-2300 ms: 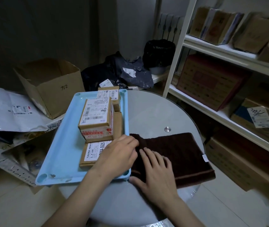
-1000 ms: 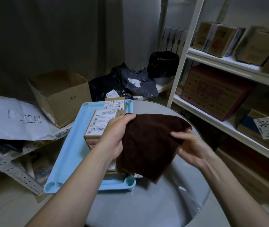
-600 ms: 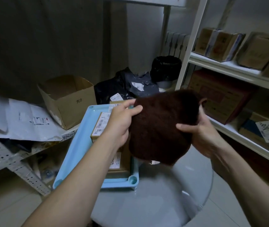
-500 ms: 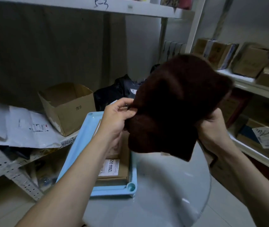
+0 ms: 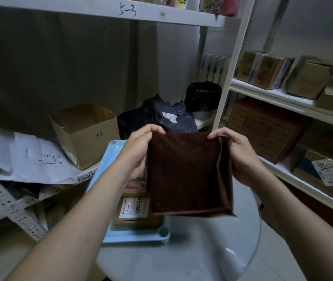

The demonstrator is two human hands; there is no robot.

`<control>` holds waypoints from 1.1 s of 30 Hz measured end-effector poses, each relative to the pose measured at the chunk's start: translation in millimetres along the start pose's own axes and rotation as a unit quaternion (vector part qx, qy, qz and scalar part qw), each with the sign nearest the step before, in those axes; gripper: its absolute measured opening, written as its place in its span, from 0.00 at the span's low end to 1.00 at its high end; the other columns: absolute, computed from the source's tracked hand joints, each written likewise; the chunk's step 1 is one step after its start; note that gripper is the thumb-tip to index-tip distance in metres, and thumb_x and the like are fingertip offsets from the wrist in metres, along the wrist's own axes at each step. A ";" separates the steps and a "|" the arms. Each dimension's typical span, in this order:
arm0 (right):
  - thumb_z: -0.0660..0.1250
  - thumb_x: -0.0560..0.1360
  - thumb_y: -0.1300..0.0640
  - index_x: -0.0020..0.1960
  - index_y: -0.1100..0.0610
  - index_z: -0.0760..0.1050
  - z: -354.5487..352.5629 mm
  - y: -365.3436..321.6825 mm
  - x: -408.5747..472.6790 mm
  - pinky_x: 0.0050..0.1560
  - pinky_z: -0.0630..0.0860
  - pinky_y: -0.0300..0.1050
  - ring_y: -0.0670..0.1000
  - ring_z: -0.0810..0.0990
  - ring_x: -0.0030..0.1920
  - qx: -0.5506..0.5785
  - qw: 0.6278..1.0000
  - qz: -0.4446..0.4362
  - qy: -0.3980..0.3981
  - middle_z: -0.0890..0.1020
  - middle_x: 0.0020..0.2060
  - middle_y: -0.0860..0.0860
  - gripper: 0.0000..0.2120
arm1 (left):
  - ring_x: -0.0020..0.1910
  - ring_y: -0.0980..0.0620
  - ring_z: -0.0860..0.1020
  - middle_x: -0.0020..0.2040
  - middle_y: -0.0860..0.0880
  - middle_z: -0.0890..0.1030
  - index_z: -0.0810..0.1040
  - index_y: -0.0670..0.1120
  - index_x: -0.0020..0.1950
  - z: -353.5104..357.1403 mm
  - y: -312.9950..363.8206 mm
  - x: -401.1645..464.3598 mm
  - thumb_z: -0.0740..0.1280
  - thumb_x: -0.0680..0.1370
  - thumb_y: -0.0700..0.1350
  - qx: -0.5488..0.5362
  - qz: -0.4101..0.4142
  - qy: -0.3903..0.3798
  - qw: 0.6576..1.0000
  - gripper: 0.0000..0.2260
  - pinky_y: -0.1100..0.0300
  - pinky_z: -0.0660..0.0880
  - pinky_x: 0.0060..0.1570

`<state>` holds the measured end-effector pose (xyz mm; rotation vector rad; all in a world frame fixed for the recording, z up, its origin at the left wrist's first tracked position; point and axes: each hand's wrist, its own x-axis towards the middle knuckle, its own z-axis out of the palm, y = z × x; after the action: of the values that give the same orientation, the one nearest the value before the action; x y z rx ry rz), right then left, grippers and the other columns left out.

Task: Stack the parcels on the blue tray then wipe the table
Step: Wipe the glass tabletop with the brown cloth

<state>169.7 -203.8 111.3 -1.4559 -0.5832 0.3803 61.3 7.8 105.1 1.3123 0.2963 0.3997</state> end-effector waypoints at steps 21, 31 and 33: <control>0.76 0.67 0.65 0.61 0.45 0.80 -48.6 52.8 -38.6 0.59 0.79 0.50 0.53 0.84 0.54 -0.012 0.991 0.133 0.000 0.83 0.57 0.53 0.26 | 0.53 0.51 0.81 0.64 0.47 0.77 0.64 0.62 0.72 52.8 -52.3 -24.1 0.72 0.75 0.42 0.265 0.024 -0.065 0.962 0.31 0.57 0.80 0.51; 0.57 0.79 0.44 0.74 0.38 0.63 -21.3 168.0 -64.1 0.73 0.53 0.55 0.49 0.58 0.77 -0.596 0.797 0.083 -0.056 0.64 0.77 0.45 0.23 | 0.53 0.48 0.79 0.56 0.49 0.83 0.76 0.53 0.64 49.8 -122.9 -34.0 0.62 0.79 0.45 0.536 0.066 -0.088 0.837 0.14 0.61 0.72 0.53; 0.48 0.79 0.39 0.77 0.37 0.57 -2.8 185.7 -76.8 0.76 0.48 0.58 0.50 0.51 0.79 -0.624 0.770 0.092 -0.096 0.57 0.80 0.46 0.26 | 0.56 0.49 0.79 0.56 0.51 0.84 0.77 0.54 0.62 42.0 -129.7 -42.4 0.61 0.79 0.47 0.555 0.075 -0.089 0.824 0.13 0.56 0.75 0.55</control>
<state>128.8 -233.0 -83.4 -2.8040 -0.9363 0.2818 56.5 -74.1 -11.7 2.5254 0.2694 0.2129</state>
